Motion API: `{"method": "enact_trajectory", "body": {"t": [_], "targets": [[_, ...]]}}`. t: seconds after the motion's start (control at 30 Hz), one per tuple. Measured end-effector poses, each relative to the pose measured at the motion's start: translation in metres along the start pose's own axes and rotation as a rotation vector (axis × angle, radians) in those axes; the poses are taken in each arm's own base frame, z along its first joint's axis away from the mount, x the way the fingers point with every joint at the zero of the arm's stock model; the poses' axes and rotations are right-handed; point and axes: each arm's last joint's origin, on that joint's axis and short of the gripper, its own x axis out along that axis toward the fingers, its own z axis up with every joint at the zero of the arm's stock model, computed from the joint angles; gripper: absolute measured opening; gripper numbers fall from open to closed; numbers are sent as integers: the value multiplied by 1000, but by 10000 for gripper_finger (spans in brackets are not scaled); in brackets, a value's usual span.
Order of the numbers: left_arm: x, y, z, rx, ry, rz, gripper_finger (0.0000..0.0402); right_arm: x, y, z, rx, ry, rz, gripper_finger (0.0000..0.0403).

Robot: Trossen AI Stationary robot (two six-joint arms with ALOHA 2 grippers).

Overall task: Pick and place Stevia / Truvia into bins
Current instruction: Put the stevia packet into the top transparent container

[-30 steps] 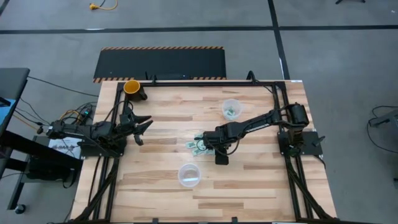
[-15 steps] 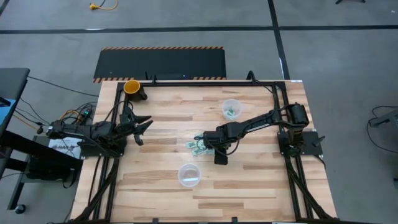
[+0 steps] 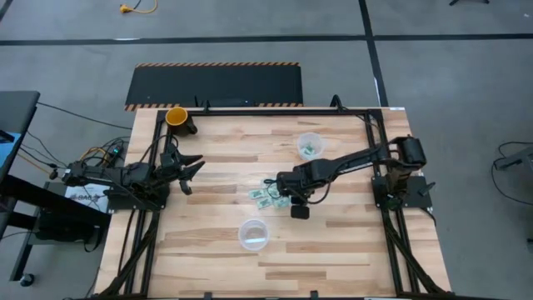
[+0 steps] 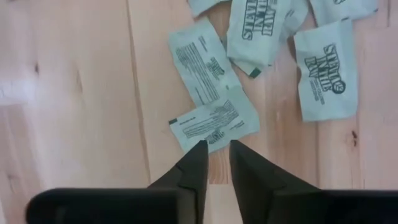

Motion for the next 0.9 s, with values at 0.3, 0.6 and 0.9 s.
{"method": "enact_trajectory", "body": {"t": [0.3,0.6,0.9], "targets": [[0,0,0,0,-1,0,104,1,3,1,-12,-8,5,38],[0,0,0,0,-1,0,104,1,6,5,-30,-51,12,106],[0,0,0,0,0,0,104,1,6,6,-29,-55,12,175]]}}
